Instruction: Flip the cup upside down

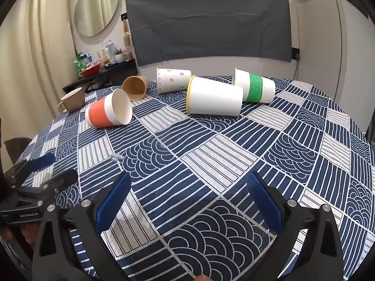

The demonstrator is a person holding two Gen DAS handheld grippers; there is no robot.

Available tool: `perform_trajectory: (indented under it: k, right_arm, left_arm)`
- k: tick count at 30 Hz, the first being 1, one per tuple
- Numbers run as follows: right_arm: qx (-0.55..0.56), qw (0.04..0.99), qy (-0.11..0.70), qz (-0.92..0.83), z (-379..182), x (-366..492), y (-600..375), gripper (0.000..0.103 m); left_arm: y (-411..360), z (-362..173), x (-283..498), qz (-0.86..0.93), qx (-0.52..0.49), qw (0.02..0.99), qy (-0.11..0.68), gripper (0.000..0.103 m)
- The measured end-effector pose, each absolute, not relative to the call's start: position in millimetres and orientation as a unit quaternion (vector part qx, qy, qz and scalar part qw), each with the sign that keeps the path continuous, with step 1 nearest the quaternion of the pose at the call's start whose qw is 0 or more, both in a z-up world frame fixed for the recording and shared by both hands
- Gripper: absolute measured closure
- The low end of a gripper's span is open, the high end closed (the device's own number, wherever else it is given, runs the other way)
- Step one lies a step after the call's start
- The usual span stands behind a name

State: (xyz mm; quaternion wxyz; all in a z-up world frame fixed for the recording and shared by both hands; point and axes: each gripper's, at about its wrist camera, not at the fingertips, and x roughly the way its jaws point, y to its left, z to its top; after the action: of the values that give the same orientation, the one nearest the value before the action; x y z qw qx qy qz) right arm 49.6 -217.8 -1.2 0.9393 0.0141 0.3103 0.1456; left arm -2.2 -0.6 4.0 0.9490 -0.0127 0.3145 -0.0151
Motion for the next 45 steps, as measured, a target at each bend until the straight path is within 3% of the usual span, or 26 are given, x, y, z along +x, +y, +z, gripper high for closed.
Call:
perform_trajectory:
  k: [16, 26, 41, 43, 44, 45]
  right_arm:
    - [0.029, 0.913, 0.366, 0.177, -9, 69, -216, 0.008]
    - [0.046, 0.888, 0.407, 0.207, -5, 103, -217, 0.008]
    - [-0.004, 0.835, 0.426, 0.349, 24, 178, -118, 0.009]
    - [-0.008, 0.828, 0.427, 0.364, 22, 185, -107, 0.016]
    - [-0.009, 0.825, 0.427, 0.370, 22, 189, -101, 0.031]
    - [-0.009, 0.821, 0.429, 0.377, 21, 193, -95, 0.033]
  left_arm:
    - [-3, 7, -13, -0.007, 0.002, 0.959, 0.283, 0.006]
    - [16, 5, -7, 0.024, -0.052, 0.951, 0.302, 0.006]
    - [34, -2, 2, 0.031, -0.109, 0.937, 0.330, 0.006]
    - [34, -1, 2, 0.028, -0.108, 0.937, 0.330, 0.006]
    - [34, -1, 2, 0.026, -0.108, 0.937, 0.330, 0.006]
    - [33, -1, 3, 0.024, -0.108, 0.937, 0.331, 0.006]
